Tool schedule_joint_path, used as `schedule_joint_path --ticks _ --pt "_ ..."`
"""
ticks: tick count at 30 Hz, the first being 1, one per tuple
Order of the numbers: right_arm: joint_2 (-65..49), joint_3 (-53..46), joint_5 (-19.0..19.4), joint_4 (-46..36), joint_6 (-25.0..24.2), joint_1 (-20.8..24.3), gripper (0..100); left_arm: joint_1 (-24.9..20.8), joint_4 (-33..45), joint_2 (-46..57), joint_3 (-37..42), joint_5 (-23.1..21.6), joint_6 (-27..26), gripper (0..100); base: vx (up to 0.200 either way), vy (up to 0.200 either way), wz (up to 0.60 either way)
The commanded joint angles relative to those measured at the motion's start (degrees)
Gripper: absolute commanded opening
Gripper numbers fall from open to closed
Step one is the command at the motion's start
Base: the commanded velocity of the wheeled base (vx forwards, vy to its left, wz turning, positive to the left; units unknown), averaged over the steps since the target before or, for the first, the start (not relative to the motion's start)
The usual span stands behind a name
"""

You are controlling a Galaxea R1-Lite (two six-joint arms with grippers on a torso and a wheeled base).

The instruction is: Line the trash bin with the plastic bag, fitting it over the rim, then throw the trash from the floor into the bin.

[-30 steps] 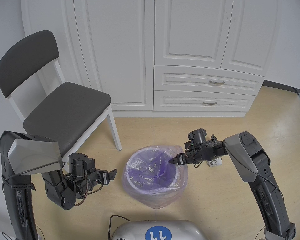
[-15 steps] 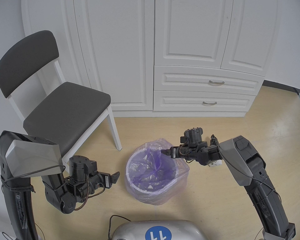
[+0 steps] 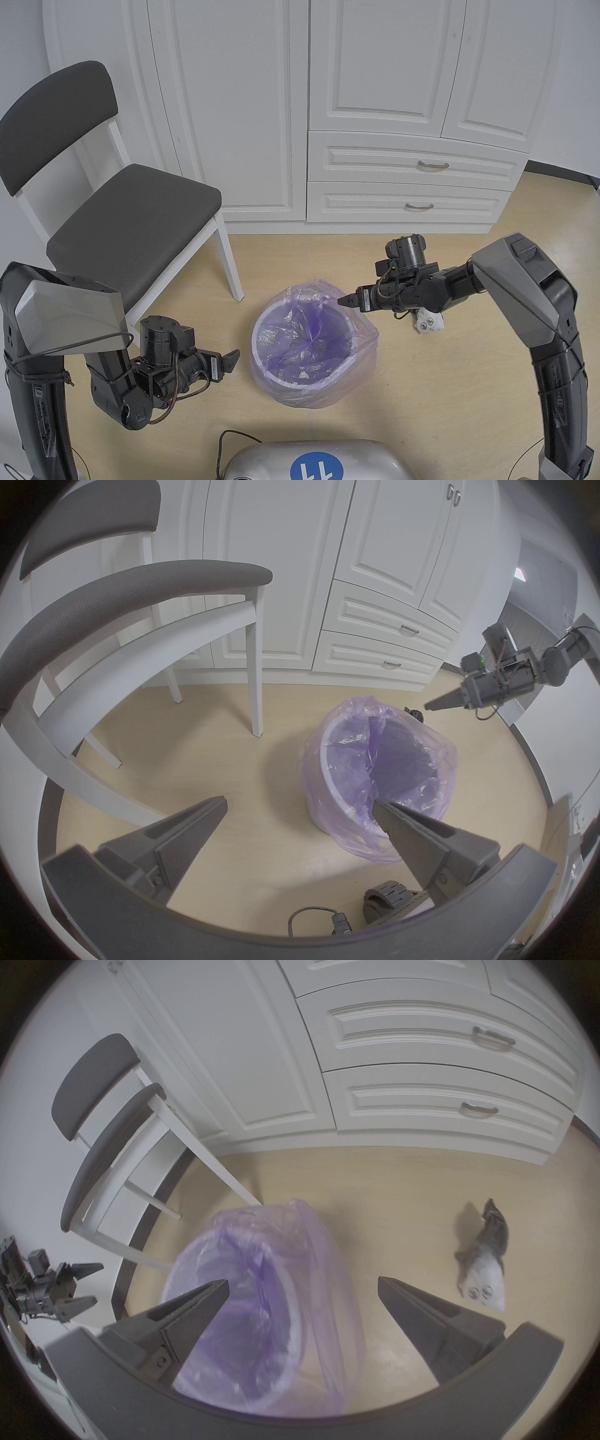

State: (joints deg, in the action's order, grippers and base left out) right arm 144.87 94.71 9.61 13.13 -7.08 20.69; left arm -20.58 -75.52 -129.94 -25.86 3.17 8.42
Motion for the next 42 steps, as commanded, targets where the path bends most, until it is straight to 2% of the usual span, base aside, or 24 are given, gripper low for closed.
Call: schedule_joint_path --ticks 1,3,4,7,11,13,17,18,21,23,25,27,30,32,34,38,39,40,42 --pt "-12.07 -14.11 -1.26 -1.18 4.53 -3.46 100 -0.25 -0.07 -0.67 0.46 -0.27 0.01 100 0.0 0.0 0.0" --pt "-12.33 -19.74 -1.17 -0.74 9.1 -5.48 100 -0.25 -0.07 -0.75 0.37 -0.27 0.01 100 0.0 0.0 0.0" --pt "-12.07 -21.06 -1.17 -0.65 9.81 -5.66 100 -0.25 -0.07 -0.84 0.37 -0.27 0.01 100 0.0 0.0 0.0" --pt "-10.22 -23.43 -1.17 -0.56 9.9 -5.57 100 -0.16 -0.07 -1.28 0.19 -0.27 0.01 100 0.0 0.0 0.0" --pt "-5.92 -21.76 -1.61 -0.56 10.25 -5.31 100 0.19 -0.24 -1.9 0.02 -0.27 0.01 100 0.0 0.0 0.0" --pt "-2.93 -18.86 -2.22 -1.18 10.6 -5.83 100 0.27 -0.24 -1.9 -0.07 -0.27 0.1 100 0.0 0.0 0.0" --pt "2.78 -10.95 -3.72 -2.41 14.38 -6.27 100 0.19 -0.24 -2.07 -0.25 -0.36 0.28 100 0.0 0.0 0.0" --pt "4.89 -5.24 -4.6 -7.24 15.78 -6.01 100 0.19 -0.24 -2.25 -0.34 -0.36 0.28 100 0.0 0.0 0.0" --pt "9.2 5.05 -4.6 -15.59 15.96 -5.66 100 0.19 -0.33 -2.69 -0.34 -0.27 0.28 100 0.0 0.0 0.0" --pt "11.13 10.06 -4.42 -18.58 15.87 -5.57 100 0.36 -0.68 -2.86 -0.42 -0.27 0.28 100 0.0 0.0 0.0" --pt "15.62 19.55 -4.42 -22.53 15.61 -5.04 100 0.54 -1.74 -3.3 -0.51 -0.27 0.28 100 0.0 0.0 0.0" --pt "17.81 19.88 -4.42 -23.5 15.61 -4.87 100 0.63 -2.26 -3.65 -0.51 -0.27 0.28 100 0.0 0.0 0.0" --pt "20.1 19.88 -3.72 -19.72 17.72 -3.81 100 0.98 -3.14 -4.18 -0.51 -0.27 0.28 100 0.0 0.0 0.0" --pt "21.15 19.88 -3.54 -17.88 17.72 -3.55 100 1.15 -3.14 -4.18 -0.51 -0.27 0.28 100 0.0 0.0 0.0" --pt "22.38 19.88 -3.19 -12.69 17.01 -3.46 100 1.15 -3.14 -4.27 -0.6 -0.27 0.28 100 0.0 0.0 0.0" --pt "23.53 19.88 -3.01 -1.79 9.81 -3.46 100 1.15 -3.23 -4.36 -0.69 -0.27 0.28 100 0.0 0.0 0.0" --pt "23.53 19.88 -3.01 2.87 5.94 -3.64 100 1.24 -3.49 -4.36 -0.69 -0.36 0.28 100 0.0 0.0 0.0" --pt "23.44 19.88 -3.01 3.57 5.32 -3.72 100 1.24 -3.58 -4.36 -0.77 -0.36 0.28 100 0.0 0.0 0.0" --pt "22.47 19.88 -3.01 9.11 0.58 -4.43 100 1.24 -4.64 -4.8 -0.77 -0.36 0.28 100 0.0 0.0 0.0"
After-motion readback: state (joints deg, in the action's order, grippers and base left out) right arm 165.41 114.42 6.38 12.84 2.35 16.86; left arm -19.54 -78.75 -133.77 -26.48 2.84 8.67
